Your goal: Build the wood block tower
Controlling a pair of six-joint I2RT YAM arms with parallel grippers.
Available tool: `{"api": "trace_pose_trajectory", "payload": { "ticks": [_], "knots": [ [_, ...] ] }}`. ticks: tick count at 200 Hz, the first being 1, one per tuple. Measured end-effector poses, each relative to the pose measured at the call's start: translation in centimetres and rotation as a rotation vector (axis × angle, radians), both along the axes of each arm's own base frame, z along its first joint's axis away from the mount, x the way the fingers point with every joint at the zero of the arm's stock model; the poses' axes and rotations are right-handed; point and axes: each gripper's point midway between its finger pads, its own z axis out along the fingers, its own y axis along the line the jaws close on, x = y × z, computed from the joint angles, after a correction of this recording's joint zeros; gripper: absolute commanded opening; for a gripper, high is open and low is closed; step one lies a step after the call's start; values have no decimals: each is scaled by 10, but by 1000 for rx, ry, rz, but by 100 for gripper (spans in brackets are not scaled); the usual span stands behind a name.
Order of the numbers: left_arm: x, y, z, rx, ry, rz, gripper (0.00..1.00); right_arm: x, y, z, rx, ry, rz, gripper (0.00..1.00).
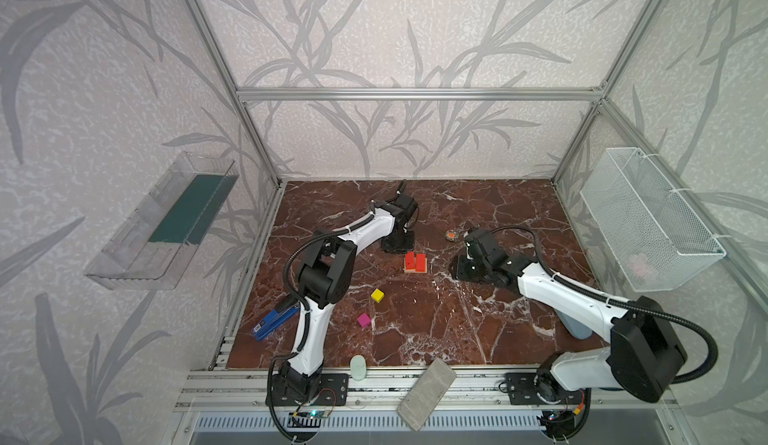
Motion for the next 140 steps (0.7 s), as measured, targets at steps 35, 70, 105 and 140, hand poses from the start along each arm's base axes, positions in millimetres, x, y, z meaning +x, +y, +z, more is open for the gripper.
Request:
{"api": "trace_pose_trajectory", "payload": {
  "ticks": [35,70,105,140],
  "knots": [
    [-2,-3,0,-4,3,-1,15,0,0,0,0,0,0,48],
    [-4,-6,0,-6,4,-8,15,0,0,-2,-3,4,0,48],
    [-4,-7,0,-7,4,-9,15,0,0,-2,-2,4,0,48],
    [-5,-7,0,-7,6,-4,15,0,0,-2,-2,4,0,48]
  ]
}}
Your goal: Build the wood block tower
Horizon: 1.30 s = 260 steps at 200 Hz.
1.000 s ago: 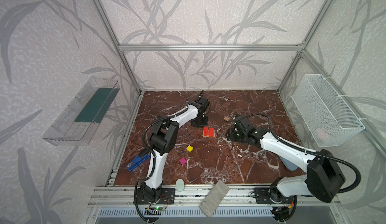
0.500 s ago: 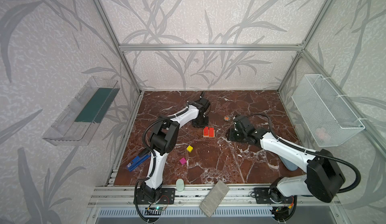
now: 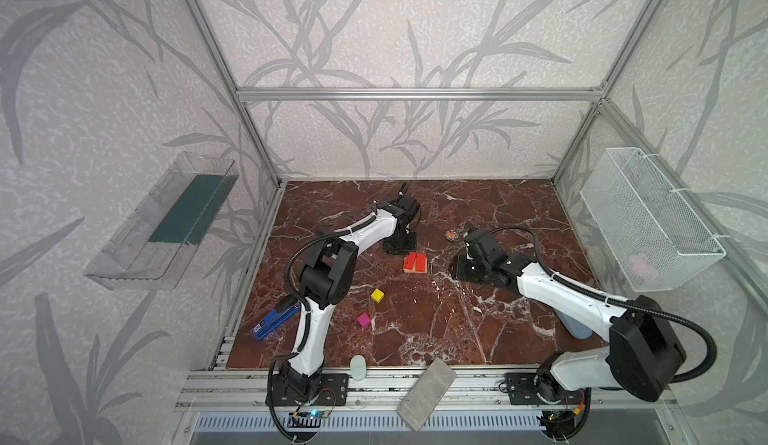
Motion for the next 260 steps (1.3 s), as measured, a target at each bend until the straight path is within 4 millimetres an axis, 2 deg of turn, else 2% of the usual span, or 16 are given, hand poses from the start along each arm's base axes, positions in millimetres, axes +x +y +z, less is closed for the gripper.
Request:
{"api": "trace_pose_trajectory", "payload": {
  "ticks": [102,175,260],
  "knots": [
    [-8,3,-5,10,20,8,15,0,2,-2,6,7,5,48],
    [-11,3,5,-1,5,13,15,0,3,-2,10,8,8,48],
    [-19,5,2,6,18,10,15,0,5,-4,14,14,13,48]
  ]
}}
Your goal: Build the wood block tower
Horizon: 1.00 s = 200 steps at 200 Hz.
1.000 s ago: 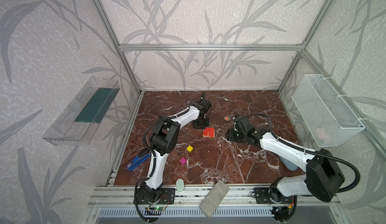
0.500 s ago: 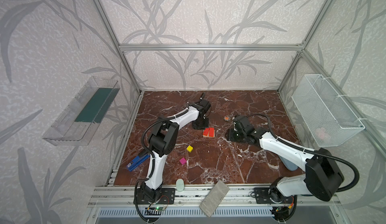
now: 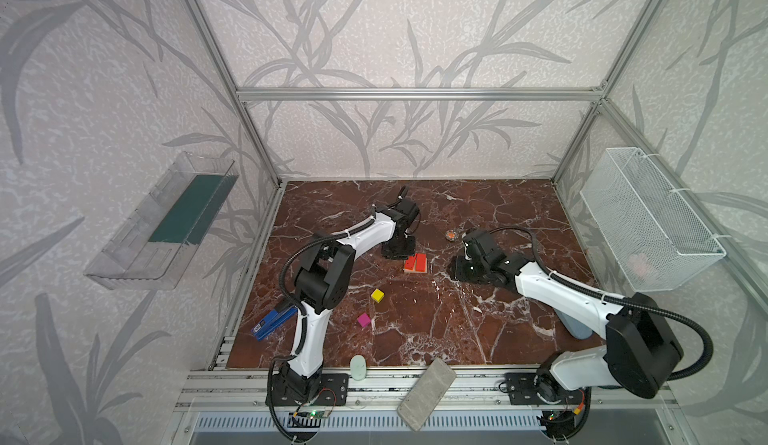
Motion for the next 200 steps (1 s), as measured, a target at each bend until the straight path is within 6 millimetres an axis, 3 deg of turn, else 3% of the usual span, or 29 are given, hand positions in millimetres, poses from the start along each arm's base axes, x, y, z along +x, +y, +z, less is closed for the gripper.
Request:
{"api": "trace_pose_trajectory", "payload": {
  "ticks": [200],
  "knots": [
    [-3,-4,10,-7,-19,-7,15,0,2,0,8,1,6,48]
  ]
}}
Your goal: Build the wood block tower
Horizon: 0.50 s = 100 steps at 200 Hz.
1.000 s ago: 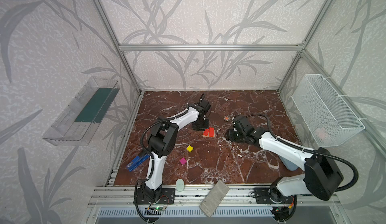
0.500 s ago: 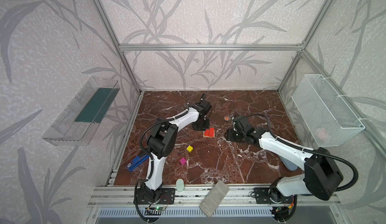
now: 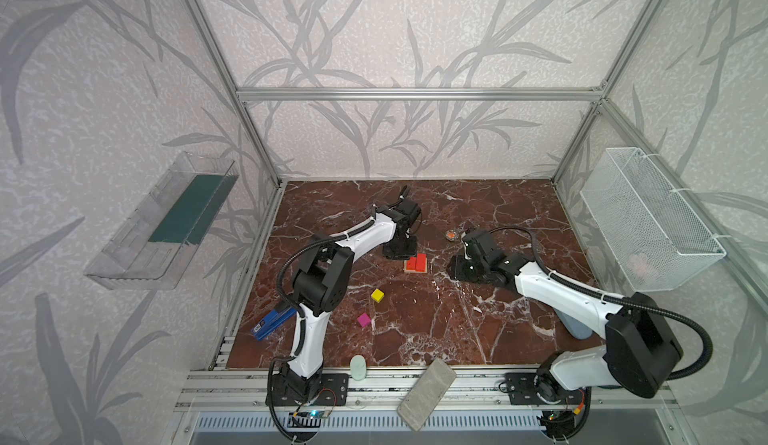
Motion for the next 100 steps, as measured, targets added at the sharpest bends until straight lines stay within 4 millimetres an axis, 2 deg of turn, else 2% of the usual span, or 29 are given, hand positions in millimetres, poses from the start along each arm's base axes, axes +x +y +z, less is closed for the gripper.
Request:
{"api": "trace_pose_trajectory", "payload": {
  "ticks": [21,66,100],
  "knots": [
    [1,0,14,-13,-26,0,15,0,0,3,-5,5,2,48],
    [1,-1,63,-86,-137,-4,16,8,13,24,30,-6,26,48],
    [-5,0,85,-146,-212,-15,18,15,21,38,46,-1,38,48]
  ]
}}
